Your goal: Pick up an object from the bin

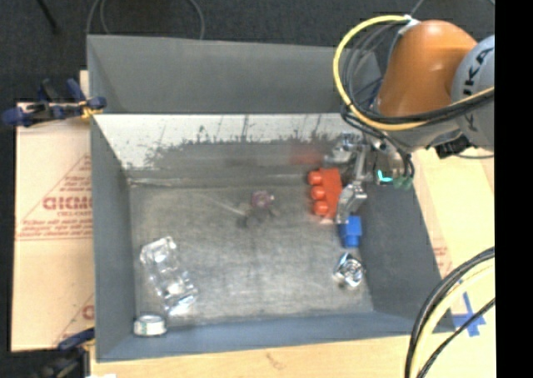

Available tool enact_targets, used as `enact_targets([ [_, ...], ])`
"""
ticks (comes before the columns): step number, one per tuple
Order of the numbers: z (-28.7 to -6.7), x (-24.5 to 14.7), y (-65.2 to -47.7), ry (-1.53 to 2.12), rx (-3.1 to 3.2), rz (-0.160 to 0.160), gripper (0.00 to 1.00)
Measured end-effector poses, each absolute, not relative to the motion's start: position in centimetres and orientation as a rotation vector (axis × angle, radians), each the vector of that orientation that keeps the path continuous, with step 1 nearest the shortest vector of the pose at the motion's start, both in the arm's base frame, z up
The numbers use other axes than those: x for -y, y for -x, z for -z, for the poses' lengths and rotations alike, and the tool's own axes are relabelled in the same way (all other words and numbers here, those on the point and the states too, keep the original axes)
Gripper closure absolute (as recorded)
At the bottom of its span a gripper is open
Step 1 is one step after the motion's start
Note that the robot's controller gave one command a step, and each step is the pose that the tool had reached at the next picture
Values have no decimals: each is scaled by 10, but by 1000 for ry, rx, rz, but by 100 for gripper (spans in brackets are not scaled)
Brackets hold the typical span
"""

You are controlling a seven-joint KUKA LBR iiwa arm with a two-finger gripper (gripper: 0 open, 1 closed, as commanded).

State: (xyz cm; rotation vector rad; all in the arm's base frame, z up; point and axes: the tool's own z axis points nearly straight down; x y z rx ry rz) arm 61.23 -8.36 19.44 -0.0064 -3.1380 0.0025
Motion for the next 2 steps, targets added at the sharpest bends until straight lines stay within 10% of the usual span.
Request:
enact_targets([
  [1,-75,28,-646,-945,3006,-9,0],
  [2,-102,-23,-654,-1092,2955,-4,0],
])
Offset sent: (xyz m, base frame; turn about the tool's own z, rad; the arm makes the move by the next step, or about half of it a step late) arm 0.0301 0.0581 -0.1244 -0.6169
